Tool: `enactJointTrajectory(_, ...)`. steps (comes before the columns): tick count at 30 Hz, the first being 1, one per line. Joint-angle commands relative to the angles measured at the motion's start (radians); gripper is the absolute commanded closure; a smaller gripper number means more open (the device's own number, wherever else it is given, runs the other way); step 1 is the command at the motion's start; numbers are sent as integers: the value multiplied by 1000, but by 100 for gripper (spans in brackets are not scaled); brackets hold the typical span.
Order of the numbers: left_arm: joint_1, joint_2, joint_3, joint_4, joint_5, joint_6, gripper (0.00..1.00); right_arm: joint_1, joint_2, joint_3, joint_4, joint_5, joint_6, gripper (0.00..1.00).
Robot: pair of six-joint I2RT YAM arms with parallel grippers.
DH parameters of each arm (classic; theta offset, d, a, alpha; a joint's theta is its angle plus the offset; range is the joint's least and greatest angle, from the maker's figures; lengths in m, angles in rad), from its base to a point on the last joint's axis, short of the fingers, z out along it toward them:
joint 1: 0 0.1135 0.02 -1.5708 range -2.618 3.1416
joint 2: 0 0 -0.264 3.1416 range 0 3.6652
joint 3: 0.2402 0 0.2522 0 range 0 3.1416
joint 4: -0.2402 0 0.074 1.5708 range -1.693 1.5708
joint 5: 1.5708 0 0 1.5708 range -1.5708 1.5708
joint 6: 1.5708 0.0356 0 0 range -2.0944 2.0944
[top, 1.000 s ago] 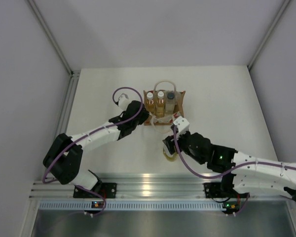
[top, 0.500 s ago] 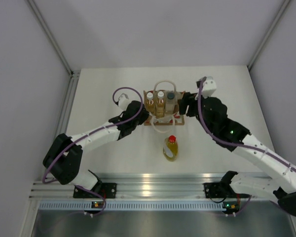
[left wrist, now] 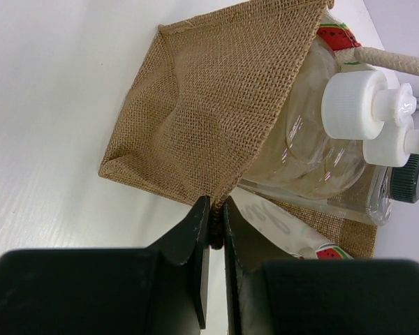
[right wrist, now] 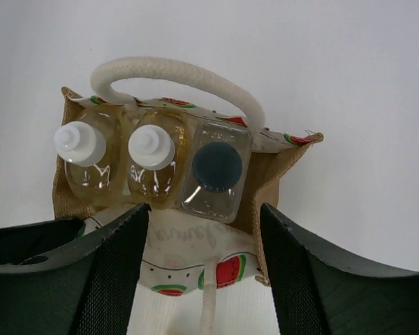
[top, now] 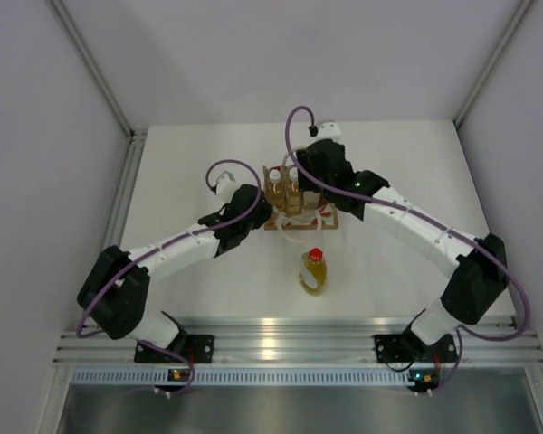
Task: Take the personal care products out of the canvas bag
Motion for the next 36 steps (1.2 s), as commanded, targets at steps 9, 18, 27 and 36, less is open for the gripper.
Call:
enactJointTrajectory(9, -8, -11, -41, -118, 12, 26, 100, -63, 155, 99, -46, -18, 25, 38)
enactJointTrajectory(18, -8, -8, -38, -120, 18, 26, 100, -98, 225, 105, -42, -47, 31, 43)
enactJointTrajectory(27, -8, -11, -41, -120, 16, 29, 100, -103, 256, 112, -42, -35, 43, 64)
enactJointTrajectory(36, -8, -13, -41, -118, 19, 25, 100, -92, 176, 118, -42, -31, 36, 100)
